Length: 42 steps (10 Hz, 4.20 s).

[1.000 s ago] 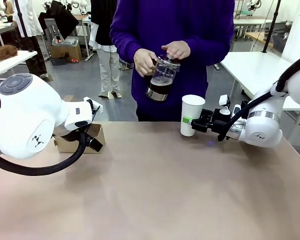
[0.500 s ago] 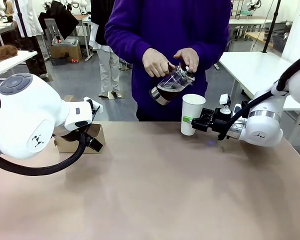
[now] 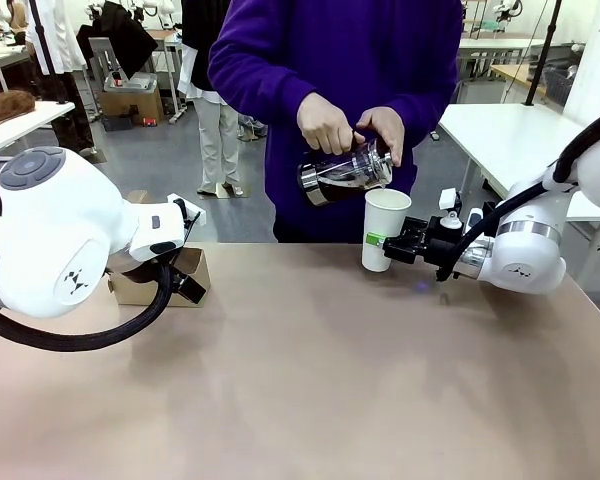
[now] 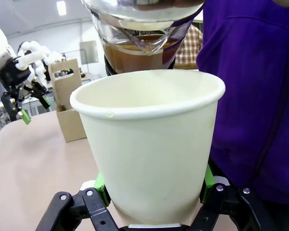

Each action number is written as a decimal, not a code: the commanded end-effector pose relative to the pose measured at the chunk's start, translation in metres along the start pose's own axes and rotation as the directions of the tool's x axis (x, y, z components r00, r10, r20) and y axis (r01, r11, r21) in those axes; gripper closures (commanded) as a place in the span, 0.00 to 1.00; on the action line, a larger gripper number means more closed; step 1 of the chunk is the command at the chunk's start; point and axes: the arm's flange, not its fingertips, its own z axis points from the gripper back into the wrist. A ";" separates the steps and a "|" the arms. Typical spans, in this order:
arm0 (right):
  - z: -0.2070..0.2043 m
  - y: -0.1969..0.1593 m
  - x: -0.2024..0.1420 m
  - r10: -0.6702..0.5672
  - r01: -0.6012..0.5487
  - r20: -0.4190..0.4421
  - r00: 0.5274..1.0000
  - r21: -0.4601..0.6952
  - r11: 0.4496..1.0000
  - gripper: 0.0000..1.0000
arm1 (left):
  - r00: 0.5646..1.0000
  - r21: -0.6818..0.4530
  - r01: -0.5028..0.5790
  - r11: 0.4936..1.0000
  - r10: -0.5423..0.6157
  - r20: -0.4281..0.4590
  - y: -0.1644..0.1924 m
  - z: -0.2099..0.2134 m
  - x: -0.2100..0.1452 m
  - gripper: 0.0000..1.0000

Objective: Pour a drink into a cup and package it in a carrier.
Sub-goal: When a person places the Paper Cup Lid on the 600 ml Paper Cup , lift the 600 ml Paper Cup.

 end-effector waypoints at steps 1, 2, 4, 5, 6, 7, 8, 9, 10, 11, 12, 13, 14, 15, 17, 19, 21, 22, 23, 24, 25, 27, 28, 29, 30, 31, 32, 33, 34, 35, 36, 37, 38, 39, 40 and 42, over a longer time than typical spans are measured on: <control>0.000 0.003 0.005 0.002 -0.002 0.004 1.000 -0.001 1.000 0.20 | 1.000 -0.001 0.000 1.000 0.000 0.001 0.000 0.000 0.000 0.00; 0.000 0.003 0.005 0.002 -0.002 0.004 1.000 -0.001 1.000 0.20 | 1.000 -0.001 0.000 1.000 0.000 0.001 0.000 0.000 0.000 0.00; 0.000 0.003 0.005 0.002 -0.002 0.004 1.000 -0.001 1.000 0.20 | 1.000 -0.001 0.000 1.000 0.000 0.001 0.000 0.000 0.000 0.00; 0.000 0.003 0.005 0.002 -0.002 0.004 1.000 -0.001 1.000 0.20 | 1.000 -0.001 0.000 1.000 0.000 0.001 0.000 0.000 0.000 0.00; 0.000 0.003 0.005 0.002 -0.002 0.004 1.000 -0.001 1.000 0.20 | 1.000 -0.001 0.000 1.000 0.000 0.001 0.000 0.000 0.000 0.00; 0.000 0.003 0.005 0.002 -0.002 0.004 1.000 -0.001 1.000 0.20 | 1.000 -0.001 0.000 1.000 0.000 0.001 0.000 0.000 0.000 0.00; 0.000 0.003 0.005 0.002 -0.002 0.004 1.000 -0.001 1.000 0.20 | 1.000 -0.001 0.000 1.000 0.000 0.001 0.000 0.000 0.000 0.00; 0.000 0.003 0.005 0.002 -0.002 0.004 1.000 -0.001 1.000 0.20 | 1.000 -0.001 0.000 1.000 0.000 0.001 0.000 0.000 0.000 0.00; 0.000 0.003 0.005 0.002 -0.002 0.004 1.000 -0.001 1.000 0.20 | 1.000 -0.001 0.000 1.000 0.000 0.001 0.000 0.000 0.000 0.00; 0.000 0.003 0.005 0.002 -0.002 0.004 1.000 -0.001 1.000 0.20 | 1.000 -0.001 0.000 1.000 0.000 0.001 0.000 0.000 0.000 0.00; 0.000 0.003 0.005 0.002 -0.002 0.004 1.000 -0.001 1.000 0.20 | 1.000 -0.001 0.000 1.000 0.000 0.001 0.000 0.000 0.000 0.00; 0.000 0.003 0.005 0.002 -0.002 0.004 1.000 -0.001 1.000 0.20 | 1.000 -0.001 0.000 1.000 0.000 0.001 0.000 0.000 0.000 0.00; 0.000 0.003 0.005 0.002 -0.002 0.004 1.000 -0.001 1.000 0.20 | 1.000 -0.001 0.000 1.000 0.000 0.001 0.000 0.000 0.000 0.00; 0.000 0.003 0.005 0.002 -0.002 0.004 1.000 -0.001 1.000 0.20 | 1.000 -0.001 0.000 1.000 0.000 0.001 0.000 0.000 0.000 0.00; 0.000 0.003 0.005 0.002 -0.002 0.004 1.000 -0.001 1.000 0.20 | 1.000 -0.001 0.000 1.000 0.000 0.001 0.000 0.000 0.000 0.00; 0.000 0.003 0.005 0.002 -0.002 0.004 1.000 -0.001 1.000 0.20 | 1.000 -0.001 0.000 1.000 0.000 0.001 0.000 0.000 0.000 0.00; 0.000 0.003 0.005 0.002 -0.002 0.004 1.000 -0.001 1.000 0.20 | 1.000 -0.001 0.000 1.000 0.000 0.001 0.000 0.000 0.000 0.00; 0.000 0.003 0.005 0.002 -0.002 0.004 1.000 -0.001 1.000 0.20 | 1.000 -0.001 0.000 1.000 0.000 0.001 0.000 0.000 0.000 0.00; 0.000 0.003 0.005 0.002 -0.002 0.004 1.000 -0.001 1.000 0.20 | 1.000 -0.001 0.000 1.000 0.000 0.001 0.000 0.000 0.000 0.00; 0.000 0.003 0.005 0.002 -0.002 0.004 1.000 -0.001 1.000 0.20 | 1.000 -0.001 0.000 1.000 0.000 0.001 0.000 0.000 0.000 0.00; 0.000 0.003 0.005 0.002 -0.002 0.004 1.000 -0.001 1.000 0.20 | 1.000 -0.001 0.000 1.000 0.000 0.001 0.000 0.000 0.000 0.00; 0.000 0.003 0.005 0.002 -0.002 0.004 1.000 -0.001 1.000 0.20 | 1.000 -0.001 0.000 1.000 0.000 0.001 0.000 0.000 0.000 0.00; 0.000 0.003 0.005 0.002 -0.002 0.004 1.000 -0.001 1.000 0.20 | 1.000 -0.001 0.000 1.000 0.000 0.001 0.000 0.000 0.000 0.00; 0.000 0.003 0.005 0.002 -0.002 0.004 1.000 -0.001 1.000 0.20 | 1.000 -0.001 0.000 1.000 0.000 0.001 0.000 0.000 0.000 0.00; 0.000 0.003 0.005 0.002 -0.002 0.004 1.000 -0.001 1.000 0.20 | 1.000 -0.001 0.000 1.000 0.000 0.001 0.000 0.000 0.000 0.00; 0.000 0.003 0.005 0.002 -0.002 0.004 1.000 -0.001 1.000 0.20 | 1.000 -0.001 0.000 1.000 0.000 0.001 0.000 0.000 0.000 0.00; 0.000 0.003 0.005 0.002 -0.002 0.004 1.000 -0.001 1.000 0.20 | 1.000 -0.001 0.000 1.000 0.000 0.001 0.000 0.000 0.000 0.00; 0.000 0.003 0.005 0.002 -0.002 0.004 1.000 -0.001 1.000 0.20 | 1.000 -0.001 0.000 1.000 0.000 0.001 0.000 0.000 0.000 0.00; 0.000 0.003 0.005 0.002 -0.002 0.004 1.000 -0.001 1.000 0.20 | 1.000 -0.001 0.000 1.000 0.000 0.001 0.000 0.000 0.000 0.00; 0.000 0.003 0.005 0.002 -0.002 0.004 1.000 -0.001 1.000 0.20 | 1.000 -0.001 0.000 1.000 0.000 0.001 0.000 0.000 0.000 0.00; 0.000 0.003 0.005 0.002 -0.002 0.004 1.000 -0.001 1.000 0.20 | 1.000 -0.001 0.000 1.000 0.000 0.001 0.000 0.000 0.000 0.00; 0.000 0.003 0.005 0.002 -0.002 0.004 1.000 -0.001 1.000 0.20 | 1.000 -0.001 0.000 1.000 0.000 0.001 0.000 0.000 0.000 0.00; 0.000 0.003 0.005 0.002 -0.002 0.004 1.000 -0.001 1.000 0.20 | 1.000 -0.001 0.000 1.000 0.000 0.001 0.000 0.000 0.000 0.00; 0.000 0.003 0.005 0.002 -0.002 0.004 1.000 -0.001 1.000 0.20 | 1.000 -0.001 0.000 1.000 0.000 0.001 0.000 0.000 0.000 0.00; 0.000 0.003 0.005 0.002 -0.002 0.004 1.000 -0.001 1.000 0.20 | 1.000 -0.001 0.000 1.000 0.000 0.001 0.000 0.000 0.000 0.00; 0.000 0.003 0.005 0.002 -0.002 0.004 1.000 -0.001 1.000 0.20 | 1.000 -0.001 0.000 1.000 0.000 0.001 0.000 0.000 0.000 0.00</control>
